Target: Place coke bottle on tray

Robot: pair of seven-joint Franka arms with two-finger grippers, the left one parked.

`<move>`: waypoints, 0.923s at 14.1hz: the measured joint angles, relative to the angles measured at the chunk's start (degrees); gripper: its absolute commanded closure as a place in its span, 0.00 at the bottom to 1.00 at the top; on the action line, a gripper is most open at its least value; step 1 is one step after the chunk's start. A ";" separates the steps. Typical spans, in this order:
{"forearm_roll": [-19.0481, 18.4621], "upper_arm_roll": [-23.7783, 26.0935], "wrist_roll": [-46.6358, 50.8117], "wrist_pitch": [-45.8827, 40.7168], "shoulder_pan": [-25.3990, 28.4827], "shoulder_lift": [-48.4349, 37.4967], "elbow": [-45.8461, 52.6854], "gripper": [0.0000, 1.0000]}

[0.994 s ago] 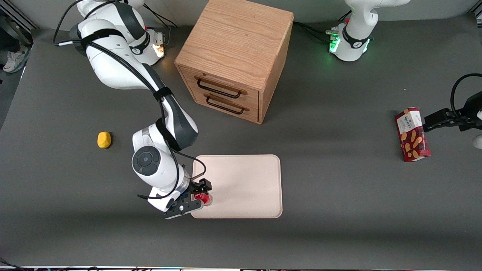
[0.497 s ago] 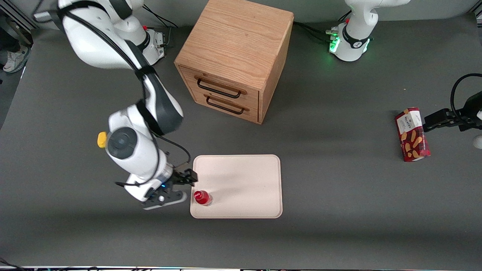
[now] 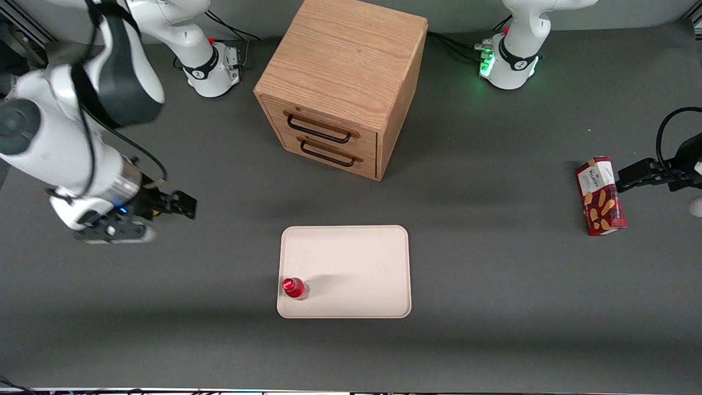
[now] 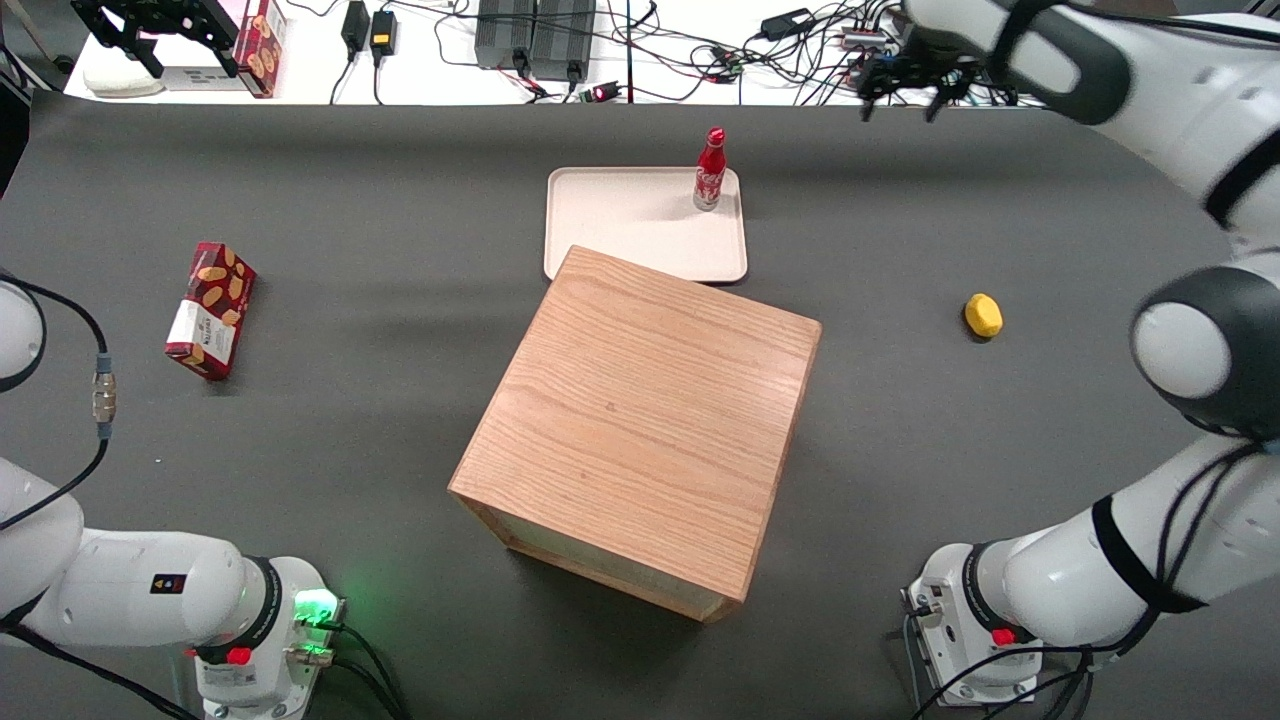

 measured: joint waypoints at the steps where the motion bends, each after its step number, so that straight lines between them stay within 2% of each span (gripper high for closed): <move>1: 0.03 -1.06 0.00 -0.56 0.01 -3.36 -2.89 0.00; 4: 0.05 -4.13 -0.01 -2.25 0.05 -14.73 -12.95 0.00; 6: -0.03 -5.27 -0.01 -5.18 0.07 -18.49 -14.97 0.00; 9: -1.00 -6.71 -0.03 -8.77 0.06 -22.25 -15.30 0.00; 13: -2.96 -6.80 -0.03 -8.69 0.30 -22.29 -15.05 0.00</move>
